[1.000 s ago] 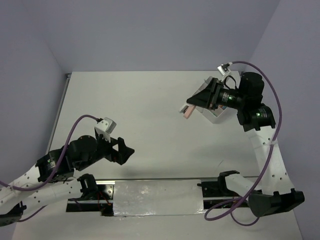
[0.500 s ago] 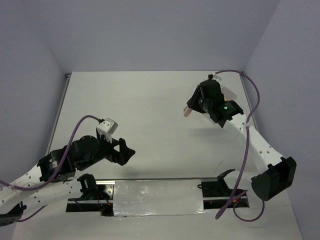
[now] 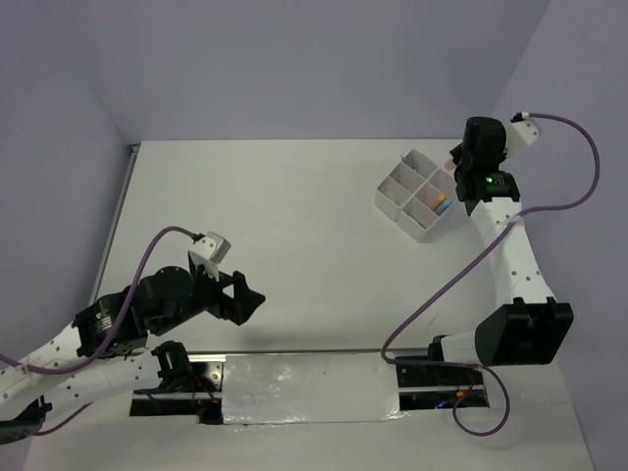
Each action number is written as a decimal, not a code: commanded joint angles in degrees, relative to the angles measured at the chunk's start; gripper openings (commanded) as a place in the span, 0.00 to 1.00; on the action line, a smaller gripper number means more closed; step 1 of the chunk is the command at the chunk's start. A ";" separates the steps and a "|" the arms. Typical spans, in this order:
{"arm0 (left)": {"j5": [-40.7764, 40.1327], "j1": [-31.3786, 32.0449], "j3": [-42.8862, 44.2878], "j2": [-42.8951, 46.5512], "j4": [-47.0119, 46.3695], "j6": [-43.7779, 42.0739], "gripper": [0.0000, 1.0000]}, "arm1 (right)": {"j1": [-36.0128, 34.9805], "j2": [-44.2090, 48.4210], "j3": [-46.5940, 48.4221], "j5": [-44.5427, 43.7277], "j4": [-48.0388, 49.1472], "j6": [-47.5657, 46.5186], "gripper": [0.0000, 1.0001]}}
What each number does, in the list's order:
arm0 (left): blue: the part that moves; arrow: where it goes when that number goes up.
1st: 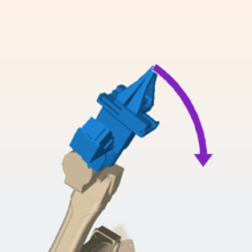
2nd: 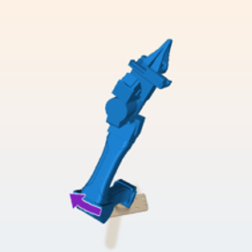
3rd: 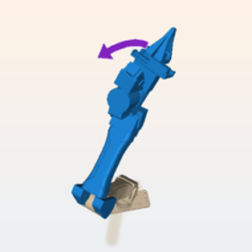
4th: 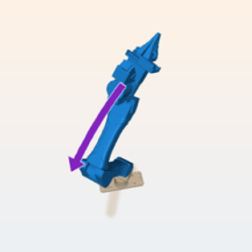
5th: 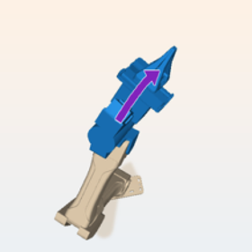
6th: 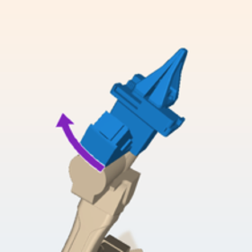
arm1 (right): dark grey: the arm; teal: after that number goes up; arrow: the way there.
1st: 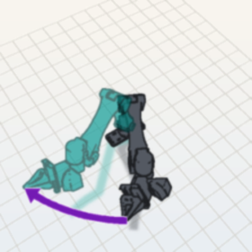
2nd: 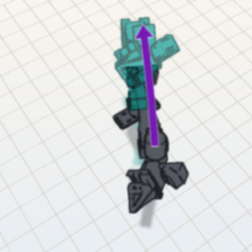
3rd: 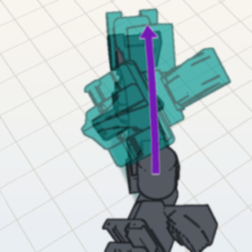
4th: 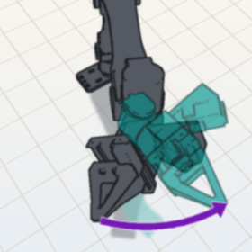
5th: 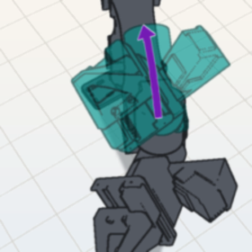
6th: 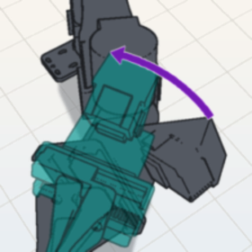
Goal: Sort the stationery into containers
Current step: Place the stapler in the storage box, then reset both arms
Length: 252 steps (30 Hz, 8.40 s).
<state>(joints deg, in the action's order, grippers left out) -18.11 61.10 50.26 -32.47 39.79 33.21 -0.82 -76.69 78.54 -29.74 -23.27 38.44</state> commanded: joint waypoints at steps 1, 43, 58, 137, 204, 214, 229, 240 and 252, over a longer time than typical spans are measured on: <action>0.09 -0.10 0.01 1.70 -2.00 -0.43 0.99 | 3.62 -0.82 3.98 -2.98 1.03 -0.12 0.05; -0.17 -0.10 -0.78 4.96 -1.82 -0.08 0.99 | 6.36 -11.82 -4.19 -4.19 4.19 -0.12 0.00; 0.53 -0.10 -1.04 5.75 -2.17 -0.25 0.99 | 6.27 -13.84 -3.66 -1.38 6.92 -0.12 0.07; 3.52 0.42 -1.92 8.91 -3.84 -1.04 0.99 | 4.87 -7.79 -11.31 8.55 13.32 -0.12 0.52; -20.74 -36.58 3.71 -8.40 -4.81 -7.37 0.99 | -38.82 31.33 -28.96 -9.82 8.76 -0.12 1.00; -18.28 -36.58 0.89 -7.35 -7.97 -10.98 1.00 | -40.31 35.88 -37.67 -13.29 20.79 -0.12 1.00; -17.84 -36.58 0.63 -7.43 -8.15 -10.89 0.99 | -23.09 37.74 -37.41 9.43 18.69 -0.12 1.00; -25.83 -36.58 1.60 -3.66 -5.51 -7.38 1.00 | -22.21 48.90 -36.36 7.49 7.72 -0.12 1.00; -27.24 -36.58 2.48 6.36 -1.30 -4.12 0.99 | -22.30 58.05 -25.11 7.33 -10.92 -0.12 1.00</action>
<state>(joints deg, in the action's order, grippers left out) -42.59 24.82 51.03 -28.21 36.95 26.46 -23.24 -20.64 50.30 -21.63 -28.16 38.46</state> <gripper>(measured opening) 0.994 0.997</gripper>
